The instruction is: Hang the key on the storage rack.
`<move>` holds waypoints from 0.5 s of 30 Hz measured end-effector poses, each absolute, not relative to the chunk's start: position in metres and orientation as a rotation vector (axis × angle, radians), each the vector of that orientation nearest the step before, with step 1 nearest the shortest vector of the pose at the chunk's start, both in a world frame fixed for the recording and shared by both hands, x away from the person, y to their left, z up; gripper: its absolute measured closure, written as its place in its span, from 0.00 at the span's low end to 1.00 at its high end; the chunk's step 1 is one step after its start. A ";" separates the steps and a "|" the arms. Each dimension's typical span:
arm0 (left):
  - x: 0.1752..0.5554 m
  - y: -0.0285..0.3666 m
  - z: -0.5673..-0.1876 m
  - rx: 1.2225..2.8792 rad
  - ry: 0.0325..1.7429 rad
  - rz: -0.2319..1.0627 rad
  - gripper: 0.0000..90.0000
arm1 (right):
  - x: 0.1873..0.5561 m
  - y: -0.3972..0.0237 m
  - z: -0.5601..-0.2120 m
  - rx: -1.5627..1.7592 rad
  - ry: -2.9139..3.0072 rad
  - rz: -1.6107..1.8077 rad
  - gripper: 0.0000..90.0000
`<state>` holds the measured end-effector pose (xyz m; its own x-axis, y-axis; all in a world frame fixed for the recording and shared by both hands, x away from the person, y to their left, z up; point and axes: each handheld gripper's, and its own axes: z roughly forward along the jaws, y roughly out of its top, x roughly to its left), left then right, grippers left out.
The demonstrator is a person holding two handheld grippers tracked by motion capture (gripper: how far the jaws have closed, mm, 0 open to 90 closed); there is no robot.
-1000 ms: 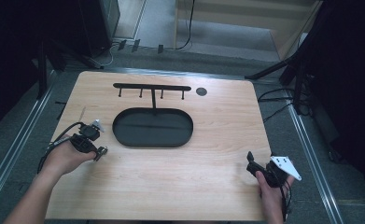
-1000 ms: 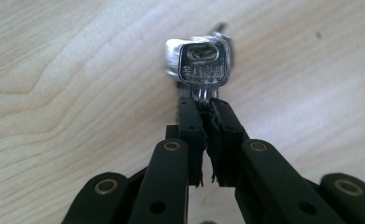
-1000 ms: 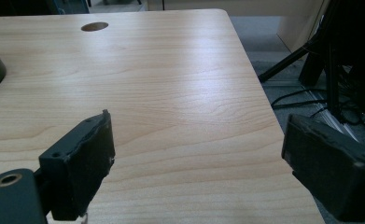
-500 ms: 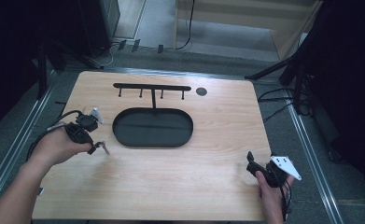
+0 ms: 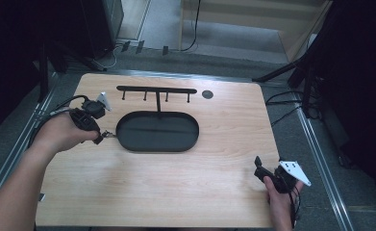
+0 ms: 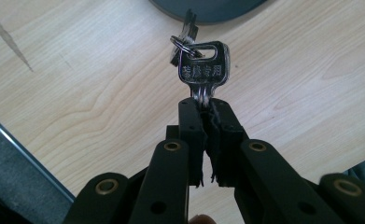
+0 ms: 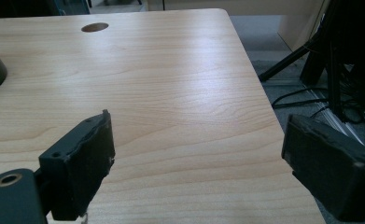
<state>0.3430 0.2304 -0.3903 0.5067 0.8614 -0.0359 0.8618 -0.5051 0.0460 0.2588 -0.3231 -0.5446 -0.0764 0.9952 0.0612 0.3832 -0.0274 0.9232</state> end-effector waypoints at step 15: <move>0.349 0.206 -0.362 2.705 1.470 0.069 0.95 | 0.259 -0.323 -0.545 1.488 1.536 1.100 0.11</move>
